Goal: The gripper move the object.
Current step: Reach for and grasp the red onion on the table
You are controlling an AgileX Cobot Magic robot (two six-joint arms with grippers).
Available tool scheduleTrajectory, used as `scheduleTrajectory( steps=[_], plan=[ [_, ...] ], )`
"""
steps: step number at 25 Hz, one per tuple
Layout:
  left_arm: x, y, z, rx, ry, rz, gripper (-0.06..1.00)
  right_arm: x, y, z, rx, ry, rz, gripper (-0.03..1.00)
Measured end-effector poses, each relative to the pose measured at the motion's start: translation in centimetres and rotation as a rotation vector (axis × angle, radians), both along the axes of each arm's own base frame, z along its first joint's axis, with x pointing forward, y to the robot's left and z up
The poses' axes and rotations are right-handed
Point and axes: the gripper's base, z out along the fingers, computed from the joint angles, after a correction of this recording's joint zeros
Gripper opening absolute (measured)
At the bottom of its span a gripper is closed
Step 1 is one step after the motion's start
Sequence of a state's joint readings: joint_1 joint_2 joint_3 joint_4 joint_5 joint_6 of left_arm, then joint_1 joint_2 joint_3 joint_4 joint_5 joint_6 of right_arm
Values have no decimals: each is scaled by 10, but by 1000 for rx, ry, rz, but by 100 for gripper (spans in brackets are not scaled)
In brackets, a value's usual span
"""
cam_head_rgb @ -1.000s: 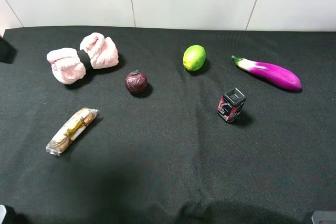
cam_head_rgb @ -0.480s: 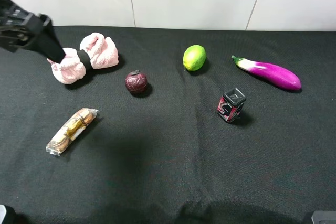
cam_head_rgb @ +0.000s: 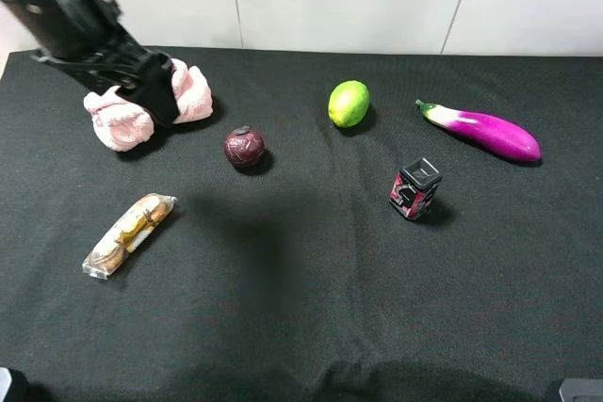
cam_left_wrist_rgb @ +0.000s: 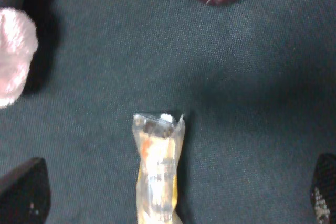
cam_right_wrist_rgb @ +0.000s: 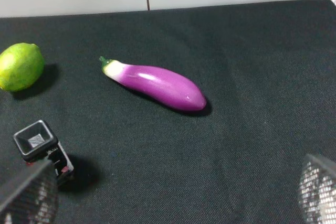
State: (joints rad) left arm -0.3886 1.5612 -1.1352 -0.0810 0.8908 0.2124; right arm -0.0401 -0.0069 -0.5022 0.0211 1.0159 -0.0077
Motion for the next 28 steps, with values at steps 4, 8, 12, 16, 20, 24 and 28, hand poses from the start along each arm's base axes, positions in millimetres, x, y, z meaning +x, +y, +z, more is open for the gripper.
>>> scheduleTrajectory(
  steps=[4,8,12,16,20,24,28],
  plan=[
    [12,-18,-16,18,7,-45,98,0,0,0,0,0,0,69],
    [22,-33,-31,30,22,-75,98,0,0,0,0,1,0,69],
    [34,-46,-47,39,32,-104,98,0,0,0,0,1,0,69],
    [45,-57,-62,51,44,-133,98,0,0,0,0,1,0,69],
    [52,-69,-78,55,46,-157,98,0,0,0,0,1,0,69],
    [58,-80,-95,58,48,-175,98,0,0,0,0,1,0,69],
    [63,-88,-111,71,70,-186,98,0,0,0,0,0,0,69]
  ],
)
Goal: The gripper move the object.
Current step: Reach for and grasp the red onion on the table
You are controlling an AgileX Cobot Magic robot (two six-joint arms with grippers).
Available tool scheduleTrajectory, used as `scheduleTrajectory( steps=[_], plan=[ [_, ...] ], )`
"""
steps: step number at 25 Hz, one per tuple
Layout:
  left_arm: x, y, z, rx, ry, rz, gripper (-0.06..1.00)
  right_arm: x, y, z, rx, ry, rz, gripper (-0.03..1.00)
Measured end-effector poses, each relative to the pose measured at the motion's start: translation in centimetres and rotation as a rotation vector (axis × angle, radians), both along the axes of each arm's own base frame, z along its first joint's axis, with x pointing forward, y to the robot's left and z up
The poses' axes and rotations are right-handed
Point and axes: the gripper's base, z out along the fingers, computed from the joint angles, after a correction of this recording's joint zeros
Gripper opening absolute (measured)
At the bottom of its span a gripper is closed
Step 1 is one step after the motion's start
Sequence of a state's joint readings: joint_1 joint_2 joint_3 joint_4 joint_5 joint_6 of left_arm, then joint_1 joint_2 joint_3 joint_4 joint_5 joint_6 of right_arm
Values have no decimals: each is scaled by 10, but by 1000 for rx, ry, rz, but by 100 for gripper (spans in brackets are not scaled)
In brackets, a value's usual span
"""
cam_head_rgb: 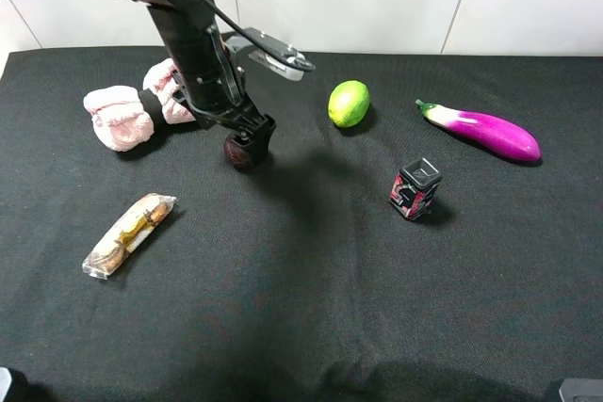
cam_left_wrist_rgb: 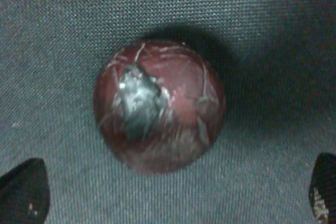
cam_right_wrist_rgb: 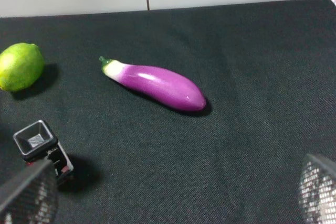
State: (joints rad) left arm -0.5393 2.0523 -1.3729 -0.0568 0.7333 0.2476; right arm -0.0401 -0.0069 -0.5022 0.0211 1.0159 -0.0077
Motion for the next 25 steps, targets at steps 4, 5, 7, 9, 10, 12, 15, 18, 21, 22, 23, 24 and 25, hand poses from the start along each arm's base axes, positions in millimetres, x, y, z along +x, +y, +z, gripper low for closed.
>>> scheduleTrajectory(
  steps=[4,5,7,9,10,12,15,18,21,22,23,24,25],
  plan=[
    [6,-5,-14,10,14,-3,98,0,0,0,0,0,0,69],
    [8,-6,-18,10,13,-3,98,0,0,0,0,0,0,69],
    [10,-7,-24,8,9,-2,98,0,0,0,0,0,0,69],
    [11,-7,-30,9,7,-3,98,0,0,0,0,0,0,69],
    [12,-8,-32,10,9,-3,98,0,0,0,0,0,0,69],
    [13,-8,-38,13,10,-3,98,0,0,0,0,0,0,69],
    [13,-9,-45,16,16,-3,98,0,0,0,0,0,0,69],
    [13,-9,-48,20,22,-3,97,0,0,0,0,0,0,69],
    [13,-8,-49,21,22,-4,93,0,0,0,0,0,0,69],
    [13,-9,-49,21,22,-4,91,0,0,0,0,0,0,69],
    [13,-9,-49,21,22,-4,91,0,0,0,0,1,0,69],
    [14,-9,-49,20,20,-4,88,0,0,0,0,1,0,69],
    [14,-9,-49,20,20,-4,84,0,0,0,0,1,0,69]
  ],
)
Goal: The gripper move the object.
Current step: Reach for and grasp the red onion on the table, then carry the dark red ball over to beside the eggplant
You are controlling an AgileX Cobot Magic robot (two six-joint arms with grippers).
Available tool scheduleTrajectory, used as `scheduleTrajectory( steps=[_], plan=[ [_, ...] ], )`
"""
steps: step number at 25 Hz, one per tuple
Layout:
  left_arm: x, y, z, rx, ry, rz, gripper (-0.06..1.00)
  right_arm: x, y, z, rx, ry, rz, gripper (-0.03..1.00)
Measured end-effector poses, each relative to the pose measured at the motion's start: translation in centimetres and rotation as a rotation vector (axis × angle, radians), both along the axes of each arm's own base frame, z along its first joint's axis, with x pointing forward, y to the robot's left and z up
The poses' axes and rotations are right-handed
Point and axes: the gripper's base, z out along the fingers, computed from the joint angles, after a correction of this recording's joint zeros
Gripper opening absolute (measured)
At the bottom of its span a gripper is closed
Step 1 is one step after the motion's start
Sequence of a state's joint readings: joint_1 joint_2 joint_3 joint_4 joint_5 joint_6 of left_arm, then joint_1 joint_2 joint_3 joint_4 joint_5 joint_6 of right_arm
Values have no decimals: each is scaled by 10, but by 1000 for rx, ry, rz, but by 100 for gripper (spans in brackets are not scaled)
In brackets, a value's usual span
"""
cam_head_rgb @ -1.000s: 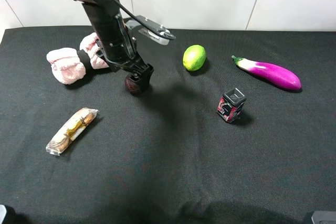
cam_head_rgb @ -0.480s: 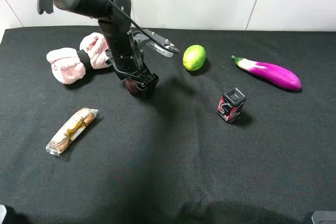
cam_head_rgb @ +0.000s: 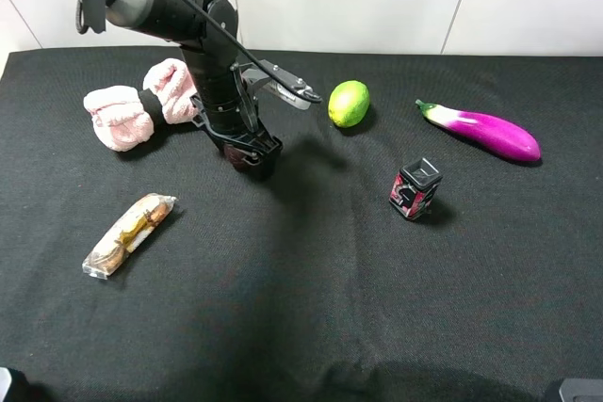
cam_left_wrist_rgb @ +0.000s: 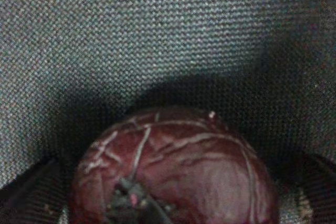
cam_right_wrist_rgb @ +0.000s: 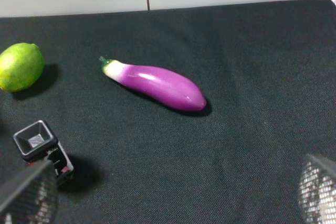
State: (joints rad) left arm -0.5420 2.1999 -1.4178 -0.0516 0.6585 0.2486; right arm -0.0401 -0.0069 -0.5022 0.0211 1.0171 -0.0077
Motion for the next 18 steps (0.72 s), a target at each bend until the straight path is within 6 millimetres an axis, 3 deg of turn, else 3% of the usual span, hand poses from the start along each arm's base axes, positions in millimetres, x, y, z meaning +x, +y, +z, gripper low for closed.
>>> scheduleTrajectory(
  steps=[5,18],
  plan=[
    [0,0,-1,-1,0,3,58,0,0,0,0,0,0,69],
    [0,0,-1,-2,0,4,58,0,0,0,0,0,0,69]
  ],
)
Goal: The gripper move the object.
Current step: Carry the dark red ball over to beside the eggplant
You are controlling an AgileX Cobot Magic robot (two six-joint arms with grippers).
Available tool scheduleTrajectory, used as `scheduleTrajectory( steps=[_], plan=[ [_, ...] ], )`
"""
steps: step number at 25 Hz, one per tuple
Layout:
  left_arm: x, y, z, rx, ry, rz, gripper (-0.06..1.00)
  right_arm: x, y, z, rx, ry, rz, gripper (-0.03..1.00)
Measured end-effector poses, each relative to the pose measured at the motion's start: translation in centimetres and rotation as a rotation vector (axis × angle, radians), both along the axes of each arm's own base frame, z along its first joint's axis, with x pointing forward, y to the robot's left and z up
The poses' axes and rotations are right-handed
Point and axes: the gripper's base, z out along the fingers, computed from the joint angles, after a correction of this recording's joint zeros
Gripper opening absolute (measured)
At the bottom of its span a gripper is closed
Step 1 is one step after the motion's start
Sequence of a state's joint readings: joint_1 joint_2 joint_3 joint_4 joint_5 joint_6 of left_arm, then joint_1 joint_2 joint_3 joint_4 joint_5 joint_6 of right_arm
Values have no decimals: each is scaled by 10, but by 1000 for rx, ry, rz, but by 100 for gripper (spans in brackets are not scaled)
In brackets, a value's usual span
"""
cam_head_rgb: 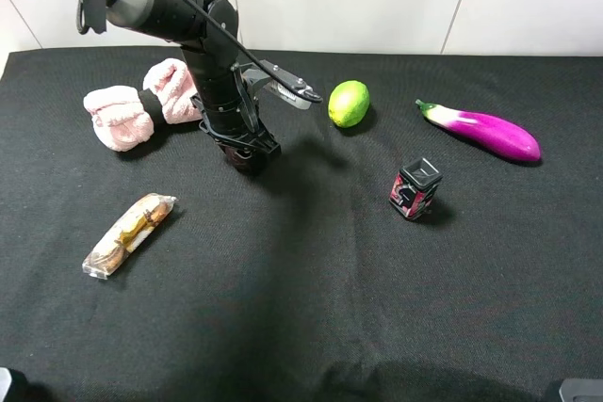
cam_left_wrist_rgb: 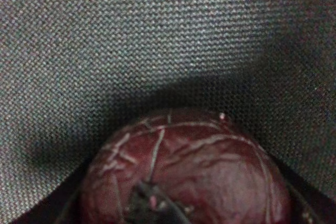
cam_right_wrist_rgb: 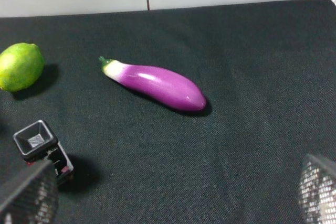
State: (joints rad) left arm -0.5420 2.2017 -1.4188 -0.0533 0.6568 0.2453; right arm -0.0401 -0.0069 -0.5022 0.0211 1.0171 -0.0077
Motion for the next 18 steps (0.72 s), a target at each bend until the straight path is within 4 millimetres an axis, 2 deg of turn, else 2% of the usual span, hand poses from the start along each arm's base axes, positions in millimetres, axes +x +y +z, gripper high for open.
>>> scheduleTrajectory(
  steps=[9,18],
  plan=[
    [-5,3,3,27,54,0,58,0,0,0,0,-1,0,69],
    [-2,0,43,-5,13,27,58,0,0,0,0,-1,0,69]
  ],
)
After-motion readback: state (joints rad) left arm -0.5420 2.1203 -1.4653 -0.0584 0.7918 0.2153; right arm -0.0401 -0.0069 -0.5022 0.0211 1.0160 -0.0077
